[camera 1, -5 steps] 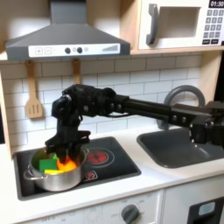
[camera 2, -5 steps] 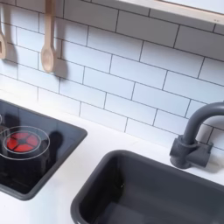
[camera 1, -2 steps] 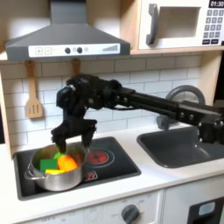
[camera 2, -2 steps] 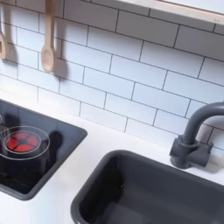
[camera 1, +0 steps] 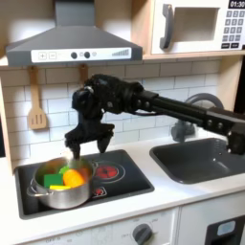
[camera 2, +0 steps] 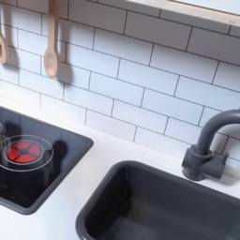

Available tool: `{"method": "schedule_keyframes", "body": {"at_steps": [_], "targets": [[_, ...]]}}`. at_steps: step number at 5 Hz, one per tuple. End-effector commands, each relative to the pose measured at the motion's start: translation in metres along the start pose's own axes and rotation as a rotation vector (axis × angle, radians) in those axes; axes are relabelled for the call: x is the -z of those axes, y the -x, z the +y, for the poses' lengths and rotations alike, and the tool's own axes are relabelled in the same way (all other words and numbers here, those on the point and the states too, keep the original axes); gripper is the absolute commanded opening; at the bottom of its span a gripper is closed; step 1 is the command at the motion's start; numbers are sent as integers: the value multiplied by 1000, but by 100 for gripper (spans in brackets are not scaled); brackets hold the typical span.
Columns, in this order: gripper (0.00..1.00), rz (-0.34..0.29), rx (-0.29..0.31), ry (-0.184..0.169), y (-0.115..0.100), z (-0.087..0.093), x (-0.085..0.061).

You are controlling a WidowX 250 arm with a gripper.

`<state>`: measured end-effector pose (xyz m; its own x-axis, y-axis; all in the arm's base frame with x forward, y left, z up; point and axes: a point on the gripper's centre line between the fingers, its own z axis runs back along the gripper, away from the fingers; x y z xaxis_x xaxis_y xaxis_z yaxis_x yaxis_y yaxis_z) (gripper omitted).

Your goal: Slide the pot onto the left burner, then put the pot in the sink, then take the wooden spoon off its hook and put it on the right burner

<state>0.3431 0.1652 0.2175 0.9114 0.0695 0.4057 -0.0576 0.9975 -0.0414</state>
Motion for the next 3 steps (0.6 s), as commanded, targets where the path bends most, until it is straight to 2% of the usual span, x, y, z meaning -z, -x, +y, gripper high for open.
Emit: {"method": "schedule_keyframes", "body": {"at_steps": [1,2,3], "targets": [[100,-183,-42,4,-16,-9,11],[100,-267,-60,3,-27,-8,8],[100,-314,-56,23,-35,-11,10]]}}
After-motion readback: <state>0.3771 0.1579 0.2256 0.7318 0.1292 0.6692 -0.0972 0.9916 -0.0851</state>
